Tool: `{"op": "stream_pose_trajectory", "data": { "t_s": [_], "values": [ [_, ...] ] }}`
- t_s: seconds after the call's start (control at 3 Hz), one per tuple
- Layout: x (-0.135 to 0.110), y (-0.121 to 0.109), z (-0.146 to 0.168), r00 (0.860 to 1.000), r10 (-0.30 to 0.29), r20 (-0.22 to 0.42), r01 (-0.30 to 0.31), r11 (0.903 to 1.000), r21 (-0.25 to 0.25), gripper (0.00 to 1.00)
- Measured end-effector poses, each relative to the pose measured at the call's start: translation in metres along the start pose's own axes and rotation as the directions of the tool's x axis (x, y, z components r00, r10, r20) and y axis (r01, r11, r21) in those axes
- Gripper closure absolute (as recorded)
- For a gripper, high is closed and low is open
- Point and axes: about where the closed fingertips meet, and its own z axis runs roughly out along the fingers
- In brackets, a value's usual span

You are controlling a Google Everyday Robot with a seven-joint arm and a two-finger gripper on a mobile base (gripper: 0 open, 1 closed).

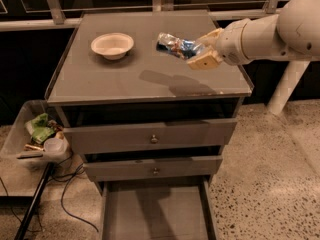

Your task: Pick redbull can from bottom drawer and place on counter

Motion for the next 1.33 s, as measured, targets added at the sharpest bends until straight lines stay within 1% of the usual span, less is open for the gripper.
{"op": "stream_pose_trajectory", "data": {
  "t_s": [0.67,1.0,1.33],
  "values": [
    [0.008,-0.005,0.019,0.999,0.036,-0.014,-0.036,0.9993,-0.005,1.00],
    [0.014,-0.014,0.028,0.998,0.055,-0.027,-0.055,0.9985,-0.004,1.00],
    [0.021,-0.021,0.041,0.996,0.074,-0.050,-0.075,0.9971,-0.015,1.00]
  ]
}}
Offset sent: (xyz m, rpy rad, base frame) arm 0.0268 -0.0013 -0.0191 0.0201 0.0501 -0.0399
